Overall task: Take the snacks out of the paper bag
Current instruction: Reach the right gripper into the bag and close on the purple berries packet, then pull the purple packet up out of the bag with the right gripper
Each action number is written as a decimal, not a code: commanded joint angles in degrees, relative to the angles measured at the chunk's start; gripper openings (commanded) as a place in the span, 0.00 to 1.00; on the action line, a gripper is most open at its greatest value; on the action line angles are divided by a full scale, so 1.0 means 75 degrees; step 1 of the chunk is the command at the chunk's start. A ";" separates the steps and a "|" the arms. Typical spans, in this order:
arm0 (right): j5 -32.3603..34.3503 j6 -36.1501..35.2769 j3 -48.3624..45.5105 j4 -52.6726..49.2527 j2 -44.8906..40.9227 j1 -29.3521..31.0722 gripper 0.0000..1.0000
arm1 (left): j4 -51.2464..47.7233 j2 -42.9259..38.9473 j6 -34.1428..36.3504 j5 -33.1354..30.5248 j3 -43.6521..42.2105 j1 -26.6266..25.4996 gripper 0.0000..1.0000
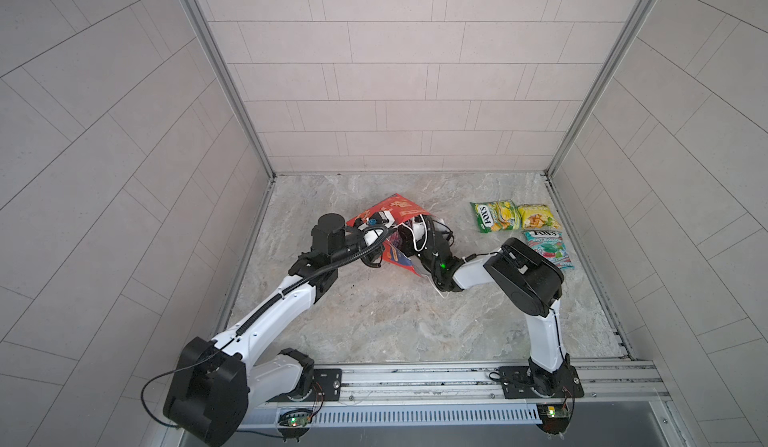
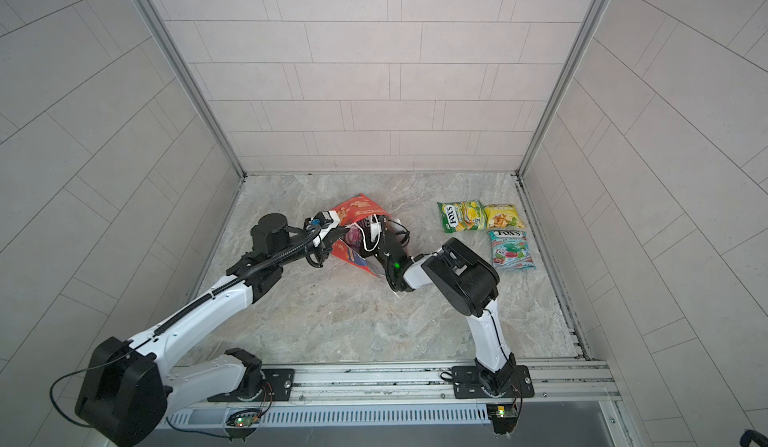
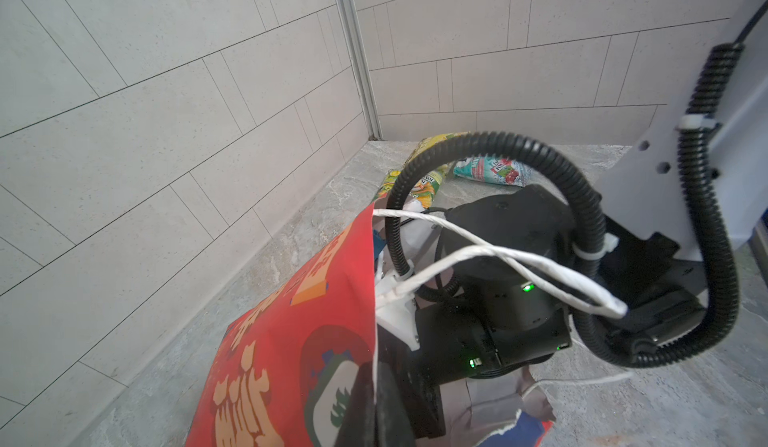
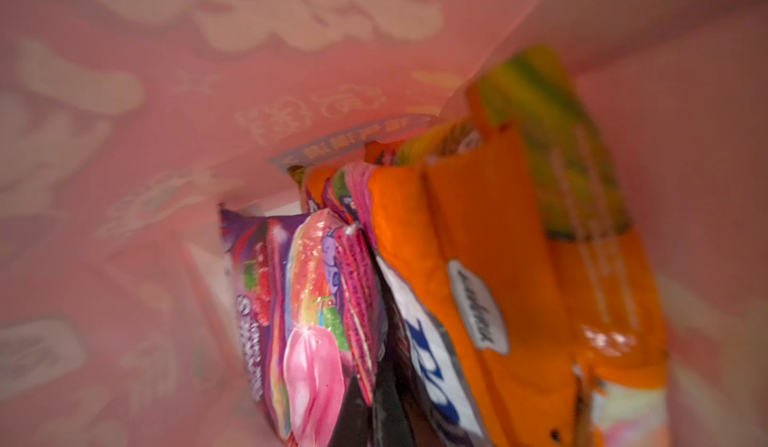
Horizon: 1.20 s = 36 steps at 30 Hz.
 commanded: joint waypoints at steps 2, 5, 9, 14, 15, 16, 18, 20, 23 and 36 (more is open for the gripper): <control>0.0164 0.0129 -0.0468 0.0378 -0.0761 -0.0048 0.01 | 0.0441 -0.0118 0.0129 -0.0102 -0.0019 -0.0021 0.00; 0.0157 0.0148 -0.0802 0.0442 -0.1105 -0.0054 0.02 | 0.0389 -0.0102 0.0148 -0.0185 -0.0010 -0.0022 0.00; 0.0128 0.0287 -0.1133 0.0378 -0.1528 -0.0048 0.02 | 0.0356 -0.0099 0.0153 -0.0264 0.0010 -0.0021 0.00; 0.0023 0.0371 -0.1411 0.0150 -0.2089 -0.0047 0.02 | 0.0324 -0.0105 0.0190 -0.0354 0.0006 -0.0021 0.00; 0.0029 0.0386 -0.1448 0.0104 -0.2203 -0.0046 0.02 | 0.0318 -0.0099 0.0192 -0.0371 0.0006 -0.0021 0.00; 0.0023 0.0393 -0.1506 0.0046 -0.2356 -0.0045 0.02 | 0.0335 -0.0094 0.0189 -0.0409 0.0005 -0.0021 0.00; 0.0017 0.0395 -0.1545 -0.0236 -0.2661 -0.0052 0.01 | 0.0349 -0.0067 0.0186 -0.0547 0.0005 -0.0013 0.00; -0.0020 0.0377 -0.1619 -0.0474 -0.2954 -0.0048 0.01 | 0.0336 -0.0070 0.0188 -0.0622 0.0008 -0.0021 0.00; -0.0070 0.0280 -0.1740 -0.0912 -0.3428 -0.0053 0.00 | 0.0371 -0.0085 0.0170 -0.0717 0.0007 -0.0025 0.00; -0.0375 -0.0048 -0.2055 -0.2920 -0.5404 -0.0050 0.00 | 0.0423 -0.0261 0.0150 -0.1128 -0.0059 -0.0020 0.00</control>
